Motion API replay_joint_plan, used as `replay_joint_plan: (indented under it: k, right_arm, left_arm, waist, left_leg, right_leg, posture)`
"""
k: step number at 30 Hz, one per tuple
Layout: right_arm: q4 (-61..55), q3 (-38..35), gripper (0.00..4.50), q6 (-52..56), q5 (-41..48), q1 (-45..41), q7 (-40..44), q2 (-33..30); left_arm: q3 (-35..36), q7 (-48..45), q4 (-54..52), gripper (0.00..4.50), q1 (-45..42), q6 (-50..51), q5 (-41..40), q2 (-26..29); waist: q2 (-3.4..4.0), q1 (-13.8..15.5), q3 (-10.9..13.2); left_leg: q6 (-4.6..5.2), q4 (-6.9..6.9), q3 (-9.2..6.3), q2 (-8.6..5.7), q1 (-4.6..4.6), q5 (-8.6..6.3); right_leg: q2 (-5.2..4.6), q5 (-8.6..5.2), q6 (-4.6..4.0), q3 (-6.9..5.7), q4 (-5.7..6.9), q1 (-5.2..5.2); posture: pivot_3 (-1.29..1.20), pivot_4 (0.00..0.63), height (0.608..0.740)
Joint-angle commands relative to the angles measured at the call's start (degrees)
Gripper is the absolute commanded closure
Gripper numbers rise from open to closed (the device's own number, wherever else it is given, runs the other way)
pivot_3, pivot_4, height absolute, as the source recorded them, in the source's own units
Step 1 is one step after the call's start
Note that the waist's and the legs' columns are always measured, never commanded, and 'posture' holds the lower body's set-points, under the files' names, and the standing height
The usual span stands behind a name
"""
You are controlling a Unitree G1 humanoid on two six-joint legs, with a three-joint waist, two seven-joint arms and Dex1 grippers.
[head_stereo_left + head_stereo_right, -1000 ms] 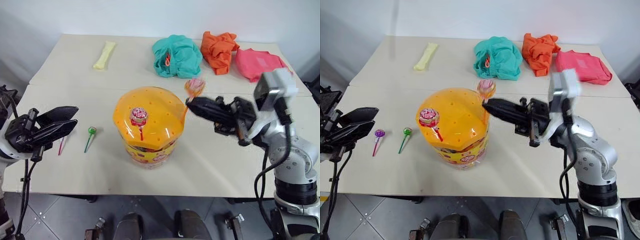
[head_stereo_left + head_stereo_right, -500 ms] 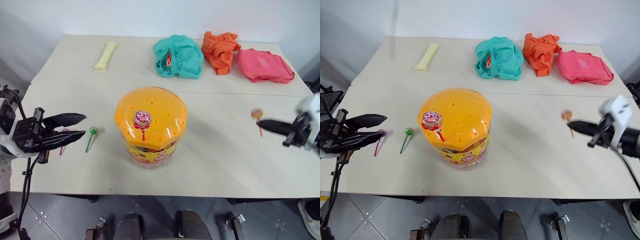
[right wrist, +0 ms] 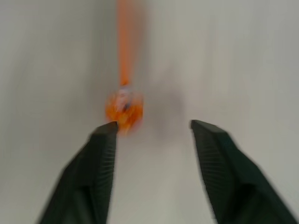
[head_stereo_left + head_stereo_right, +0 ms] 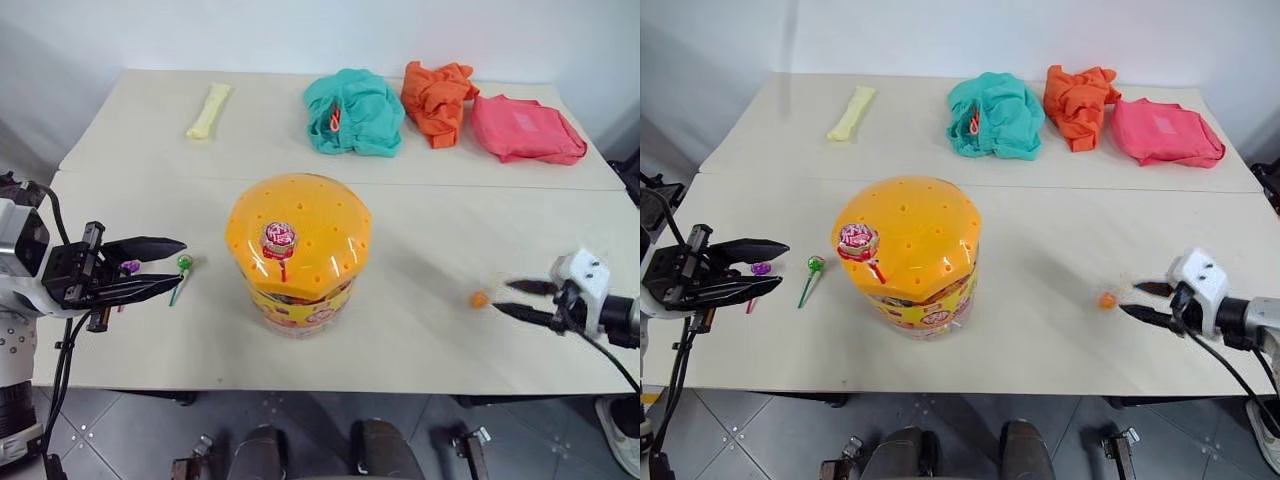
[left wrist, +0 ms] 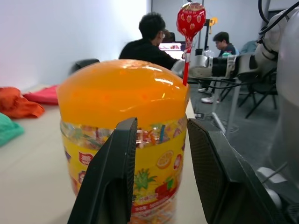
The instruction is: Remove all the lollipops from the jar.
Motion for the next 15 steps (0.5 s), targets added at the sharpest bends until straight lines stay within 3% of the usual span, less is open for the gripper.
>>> replay_joint_plan:
  k: [1, 7, 15]
  right_arm:
    - [-10.1, -3.3, 1.86, 3.2, 10.3, -4.3, 3.4, 0.2]
    - [-26.7, 8.2, 1.86, 11.9, 18.2, -17.3, 0.3, 4.7]
    - [-27.7, 22.0, 1.86, 18.8, 16.4, -33.4, -1.1, 12.7]
  left_arm:
    - [0.8, 0.1, -1.0, 2.67, 1.3, 1.5, -1.6, 1.0]
    - [0.4, 1.4, -1.0, 2.67, 1.1, 1.5, -1.7, -0.6]
    - [-0.1, 1.2, -1.2, 2.67, 1.9, 0.6, -1.0, -1.3]
  waist:
    - [0.09, 0.0, 0.0]
    - [0.08, 0.2, 0.0]
    - [0.05, 0.1, 0.0]
  left_leg:
    - [0.00, 0.00, -0.01, 0.02, 0.02, 0.00]
    - [0.00, 0.00, -0.15, 0.02, 0.01, 0.00]
    - [0.01, 0.00, -0.22, -0.09, -0.02, -0.01]
  right_leg:
    - [-0.01, 0.00, 0.00, 0.00, 0.04, -0.01]
    - [-0.06, 0.00, 0.00, -0.07, 0.10, -0.01]
    - [-0.24, 0.00, 0.00, -0.32, 0.13, 0.00]
  posture:
    - [0.00, 0.150, 0.740]
    - [0.00, 0.150, 0.740]
    - [0.00, 0.150, 0.740]
